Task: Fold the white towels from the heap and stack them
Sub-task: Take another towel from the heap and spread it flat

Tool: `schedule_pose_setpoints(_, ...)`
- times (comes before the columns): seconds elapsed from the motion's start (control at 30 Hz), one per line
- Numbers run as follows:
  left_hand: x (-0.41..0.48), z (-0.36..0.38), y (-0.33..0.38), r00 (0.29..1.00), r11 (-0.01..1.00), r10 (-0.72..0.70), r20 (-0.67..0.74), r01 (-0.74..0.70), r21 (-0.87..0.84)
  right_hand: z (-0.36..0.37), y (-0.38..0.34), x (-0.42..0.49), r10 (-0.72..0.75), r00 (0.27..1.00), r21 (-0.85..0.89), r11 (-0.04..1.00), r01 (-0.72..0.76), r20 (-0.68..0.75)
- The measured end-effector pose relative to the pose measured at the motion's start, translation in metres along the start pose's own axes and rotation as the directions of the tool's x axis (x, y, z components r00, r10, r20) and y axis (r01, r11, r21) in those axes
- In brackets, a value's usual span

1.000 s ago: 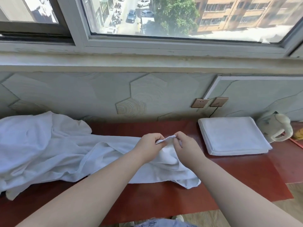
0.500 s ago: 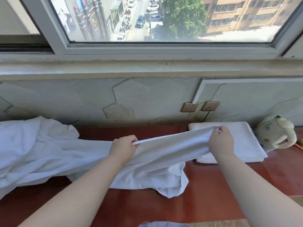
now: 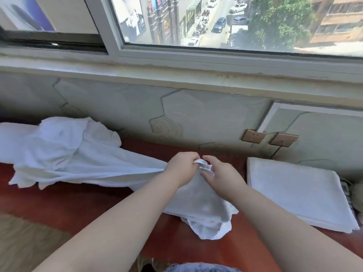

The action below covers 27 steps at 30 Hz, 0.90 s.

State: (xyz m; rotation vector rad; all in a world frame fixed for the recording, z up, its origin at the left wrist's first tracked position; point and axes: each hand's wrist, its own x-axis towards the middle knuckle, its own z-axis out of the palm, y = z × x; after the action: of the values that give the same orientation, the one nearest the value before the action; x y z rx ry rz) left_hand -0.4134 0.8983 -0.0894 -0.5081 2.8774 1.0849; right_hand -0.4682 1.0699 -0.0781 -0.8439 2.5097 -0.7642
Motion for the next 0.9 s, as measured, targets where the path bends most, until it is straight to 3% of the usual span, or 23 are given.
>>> schedule_pose_setpoints(0.33, -0.051, -0.102, -0.119, 0.977, 0.965, -0.191, -0.096, 0.169, -0.199, 0.074, -0.122, 0.072, -0.23, 0.955, -0.203, 0.942, 0.266, 0.187)
schedule_pose_setpoints(0.47, -0.066, -0.142, -0.176, 0.962, 0.95, -0.255, -0.097, 0.23, -0.212, 0.104, -0.178, 0.098, -0.266, 0.964, -0.154, 0.952, 0.266, 0.026)
schedule_pose_setpoints(0.6, -0.081, -0.168, -0.238, 0.928, 0.926, -0.359, -0.097, 0.341, -0.161, 0.11, -0.224, 0.123, -0.119, 0.972, -0.012, 0.993, 0.119, -0.202)
schedule_pose_setpoints(0.73, -0.079, -0.198, -0.28, 0.881, 0.894, -0.447, -0.155, 0.434, -0.112, 0.1, -0.24, 0.155, 0.152, 0.924, 0.143, 0.984, -0.108, -0.351)
schedule_pose_setpoints(0.83, -0.068, -0.219, -0.288, 0.91, 0.922, -0.382, -0.16, 0.365, -0.128, 0.104, -0.254, 0.162, 0.103, 0.957, 0.01, 0.994, -0.104, -0.271)
schedule_pose_setpoints(0.9, -0.059, -0.229, -0.28, 0.947, 0.95, -0.297, -0.125, 0.279, -0.139, 0.121, -0.27, 0.159, -0.101, 0.992, -0.231, 0.97, 0.081, -0.076)
